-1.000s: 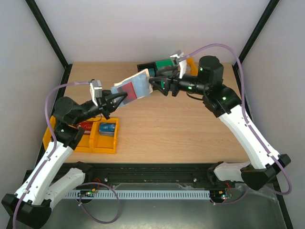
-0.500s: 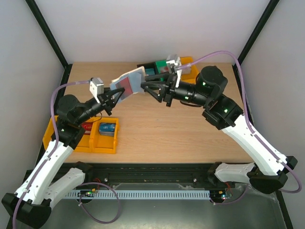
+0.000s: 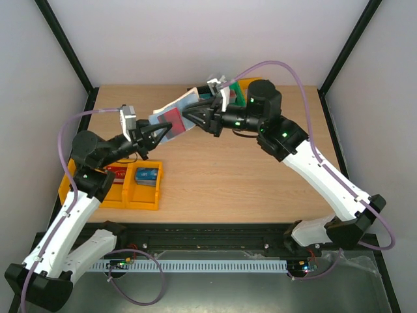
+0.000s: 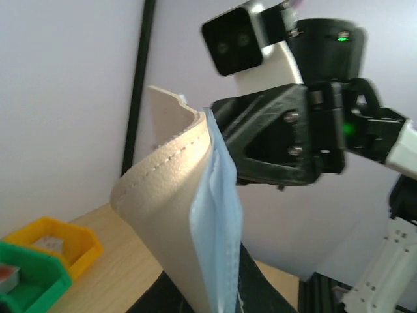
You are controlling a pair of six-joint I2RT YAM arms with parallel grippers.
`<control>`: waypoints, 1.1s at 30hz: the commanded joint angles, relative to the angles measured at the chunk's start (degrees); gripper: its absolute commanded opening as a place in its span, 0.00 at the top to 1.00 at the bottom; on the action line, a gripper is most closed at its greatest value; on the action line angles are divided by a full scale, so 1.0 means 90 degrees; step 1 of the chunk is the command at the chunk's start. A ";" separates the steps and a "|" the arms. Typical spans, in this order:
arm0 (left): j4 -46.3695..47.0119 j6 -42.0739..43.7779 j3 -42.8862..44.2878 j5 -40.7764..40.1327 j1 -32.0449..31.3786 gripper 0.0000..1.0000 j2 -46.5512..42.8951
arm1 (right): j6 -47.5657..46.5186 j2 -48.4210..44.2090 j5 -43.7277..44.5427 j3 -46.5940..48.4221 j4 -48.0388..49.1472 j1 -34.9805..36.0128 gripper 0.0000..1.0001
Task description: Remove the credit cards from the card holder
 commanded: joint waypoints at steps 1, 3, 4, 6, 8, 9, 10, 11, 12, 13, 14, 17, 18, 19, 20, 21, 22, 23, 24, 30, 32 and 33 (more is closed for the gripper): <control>0.1115 -0.0378 0.0038 0.1047 0.0045 0.98 -0.0048 | -0.0219 -0.0241 -0.0572 0.0007 -0.0309 -0.0159 0.79; 0.1261 -0.0374 0.0072 0.1170 0.0023 0.98 0.0010 | -0.0211 -0.0173 -0.0916 -0.0019 -0.0323 -0.0161 0.80; 0.1296 -0.0378 0.0088 0.1153 0.0022 0.98 0.0037 | -0.0174 -0.0159 -0.1087 -0.0057 -0.0263 -0.0151 0.81; 0.1279 -0.0369 0.0124 0.1092 -0.0002 0.98 0.0094 | -0.0114 -0.0154 -0.1269 -0.0120 -0.0145 -0.0150 0.84; 0.1259 -0.0350 0.0148 0.1031 -0.0017 0.98 0.0138 | -0.0159 -0.0177 -0.1422 -0.0113 -0.0124 -0.0148 0.85; 0.1254 -0.0341 0.0154 0.1019 -0.0037 0.98 0.0153 | -0.0169 -0.0193 -0.1524 -0.0120 -0.0094 -0.0142 0.85; 0.1249 -0.0326 0.0159 0.1027 -0.0049 0.98 0.0160 | -0.0169 -0.0217 -0.1649 -0.0135 -0.0060 -0.0142 0.85; 0.1226 -0.0314 0.0168 0.1032 -0.0059 0.98 0.0171 | -0.0161 -0.0223 -0.1763 -0.0146 -0.0035 -0.0139 0.85; 0.1198 -0.0290 0.0169 0.1029 -0.0071 0.98 0.0176 | -0.0151 -0.0223 -0.1831 -0.0142 -0.0031 -0.0123 0.86; 0.1161 -0.0261 0.0178 0.1025 -0.0067 0.98 0.0179 | -0.0150 -0.0231 -0.1891 -0.0145 -0.0023 -0.0111 0.87; 0.1133 -0.0232 0.0180 0.1011 -0.0066 0.98 0.0183 | -0.0148 -0.0224 -0.1924 -0.0144 -0.0025 -0.0064 0.89; 0.1059 -0.0167 0.0188 0.0918 -0.0076 0.98 0.0213 | -0.0127 -0.0179 -0.2232 -0.0200 0.0240 0.0129 0.96; 0.1008 -0.0164 0.0194 0.0850 -0.0076 0.98 0.0235 | -0.0104 -0.0150 -0.2246 -0.0199 0.0302 0.0212 0.97; 0.0968 -0.0143 0.0198 0.0808 -0.0076 0.98 0.0255 | -0.0122 -0.0117 -0.2232 -0.0163 0.0278 0.0241 0.98; 0.0932 -0.0099 0.0191 0.0825 -0.0081 0.98 0.0263 | -0.0193 -0.0087 -0.2196 -0.0108 0.0183 0.0247 0.98; 0.0889 -0.0051 0.0189 0.0844 -0.0090 0.98 0.0272 | -0.0305 -0.0071 -0.2117 -0.0037 0.0087 0.0246 0.98; 0.0839 0.0002 0.0180 0.0872 -0.0116 0.98 0.0262 | -0.0356 -0.0058 -0.2050 -0.0026 0.0073 0.0246 0.98; 0.0818 0.0023 0.0174 0.0906 -0.0136 0.98 0.0262 | -0.0376 -0.0048 -0.1999 -0.0018 0.0093 0.0243 0.98; 0.0806 0.0014 0.0163 0.0943 -0.0158 0.98 0.0262 | -0.0396 -0.0039 -0.1943 -0.0008 0.0075 0.0247 0.98; 0.0889 -0.0318 0.0138 0.1214 -0.0117 0.86 0.0169 | -0.0261 -0.0497 -0.1983 -0.0539 0.0684 -0.0131 0.98; 0.1118 -0.0489 0.0063 0.1276 -0.0116 0.86 0.0152 | -0.0157 -0.0578 -0.2070 -0.0639 0.0826 -0.0289 0.98; 0.1251 -0.0588 0.0005 0.1284 -0.0115 0.87 0.0148 | -0.0183 -0.0585 -0.2104 -0.0586 0.0763 -0.0332 0.98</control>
